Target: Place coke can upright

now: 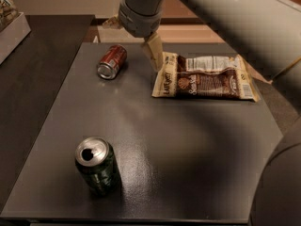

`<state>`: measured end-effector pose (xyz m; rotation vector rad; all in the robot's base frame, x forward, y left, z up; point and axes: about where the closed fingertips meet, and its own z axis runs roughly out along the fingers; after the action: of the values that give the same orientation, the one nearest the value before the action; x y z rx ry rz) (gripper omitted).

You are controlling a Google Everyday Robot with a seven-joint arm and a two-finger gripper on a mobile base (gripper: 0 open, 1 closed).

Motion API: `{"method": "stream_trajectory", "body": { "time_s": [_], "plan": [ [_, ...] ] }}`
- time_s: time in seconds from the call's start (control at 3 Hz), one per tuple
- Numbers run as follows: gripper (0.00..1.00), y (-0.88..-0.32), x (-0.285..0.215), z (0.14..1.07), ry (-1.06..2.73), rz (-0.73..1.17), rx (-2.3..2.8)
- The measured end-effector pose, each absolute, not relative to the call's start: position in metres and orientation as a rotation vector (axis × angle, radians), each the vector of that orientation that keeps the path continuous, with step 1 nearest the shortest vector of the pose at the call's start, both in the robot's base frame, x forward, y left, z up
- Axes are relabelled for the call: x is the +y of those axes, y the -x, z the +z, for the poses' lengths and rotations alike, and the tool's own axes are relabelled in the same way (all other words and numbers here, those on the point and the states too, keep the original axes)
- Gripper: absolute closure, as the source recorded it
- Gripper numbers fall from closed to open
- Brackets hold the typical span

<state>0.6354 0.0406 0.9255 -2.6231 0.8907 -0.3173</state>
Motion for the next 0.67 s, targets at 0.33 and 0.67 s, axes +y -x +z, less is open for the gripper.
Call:
{"method": "stream_trajectory", "body": {
  "time_s": [0.33,0.67],
  "plan": [
    [0.0,-0.655,0.052,0.921,2.644,-0.314,0.849],
    [0.0,-0.673,0.059,0.916,2.672,-0.303,0.8]
  ]
}}
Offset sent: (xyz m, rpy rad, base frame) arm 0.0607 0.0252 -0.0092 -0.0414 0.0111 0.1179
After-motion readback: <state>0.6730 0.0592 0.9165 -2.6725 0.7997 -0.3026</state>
